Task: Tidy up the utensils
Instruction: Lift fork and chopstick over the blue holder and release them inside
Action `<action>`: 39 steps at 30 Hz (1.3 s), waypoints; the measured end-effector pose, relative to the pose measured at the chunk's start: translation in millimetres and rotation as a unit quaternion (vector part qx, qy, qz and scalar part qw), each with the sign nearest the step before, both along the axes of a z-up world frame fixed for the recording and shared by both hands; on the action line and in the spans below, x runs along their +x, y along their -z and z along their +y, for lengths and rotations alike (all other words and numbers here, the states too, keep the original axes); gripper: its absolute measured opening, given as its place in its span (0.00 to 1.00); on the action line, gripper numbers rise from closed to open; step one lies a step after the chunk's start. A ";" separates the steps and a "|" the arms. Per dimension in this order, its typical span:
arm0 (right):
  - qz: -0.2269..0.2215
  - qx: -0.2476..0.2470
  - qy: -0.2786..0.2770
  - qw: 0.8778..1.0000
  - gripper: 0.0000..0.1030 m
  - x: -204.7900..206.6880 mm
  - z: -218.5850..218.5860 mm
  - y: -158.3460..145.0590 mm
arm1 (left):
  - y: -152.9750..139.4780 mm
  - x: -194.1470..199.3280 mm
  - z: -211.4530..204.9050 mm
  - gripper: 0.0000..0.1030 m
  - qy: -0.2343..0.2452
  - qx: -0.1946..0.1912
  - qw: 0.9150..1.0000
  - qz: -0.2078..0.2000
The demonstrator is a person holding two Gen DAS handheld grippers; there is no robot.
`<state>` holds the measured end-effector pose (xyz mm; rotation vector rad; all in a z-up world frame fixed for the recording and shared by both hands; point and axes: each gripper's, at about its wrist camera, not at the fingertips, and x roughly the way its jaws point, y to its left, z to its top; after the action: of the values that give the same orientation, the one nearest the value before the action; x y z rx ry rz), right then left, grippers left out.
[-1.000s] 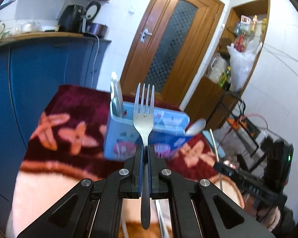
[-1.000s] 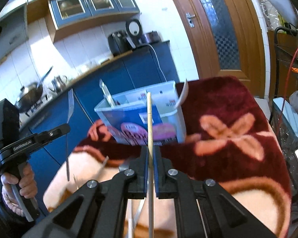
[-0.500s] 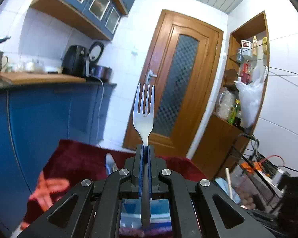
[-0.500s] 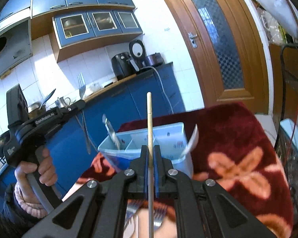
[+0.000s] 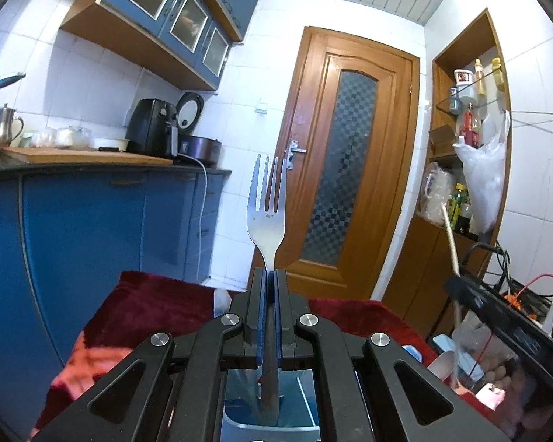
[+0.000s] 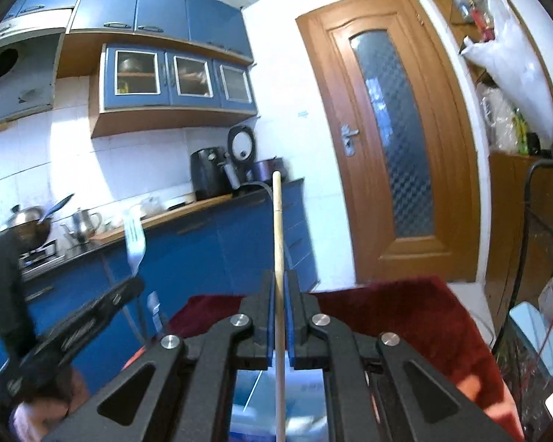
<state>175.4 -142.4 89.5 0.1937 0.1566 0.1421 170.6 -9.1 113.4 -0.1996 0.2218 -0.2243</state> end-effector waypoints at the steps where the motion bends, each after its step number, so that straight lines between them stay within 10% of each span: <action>1: -0.003 -0.003 0.011 1.000 0.06 7.6 2.0 1.4 | 2.3 0.5 -0.7 0.04 -0.001 0.000 1.000 0.001; 17: 0.001 -0.091 0.013 0.996 0.06 3.8 25.7 26.4 | 35.0 -2.1 -1.7 0.04 -0.019 0.006 1.000 0.024; 39: 0.028 -0.043 -0.031 0.998 0.06 10.3 12.5 33.5 | 36.6 -19.3 -5.2 0.04 -0.018 0.021 1.000 0.012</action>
<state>185.7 -129.9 56.0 0.1062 0.2239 0.1911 151.3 -14.4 76.9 -0.1635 0.2456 -0.1820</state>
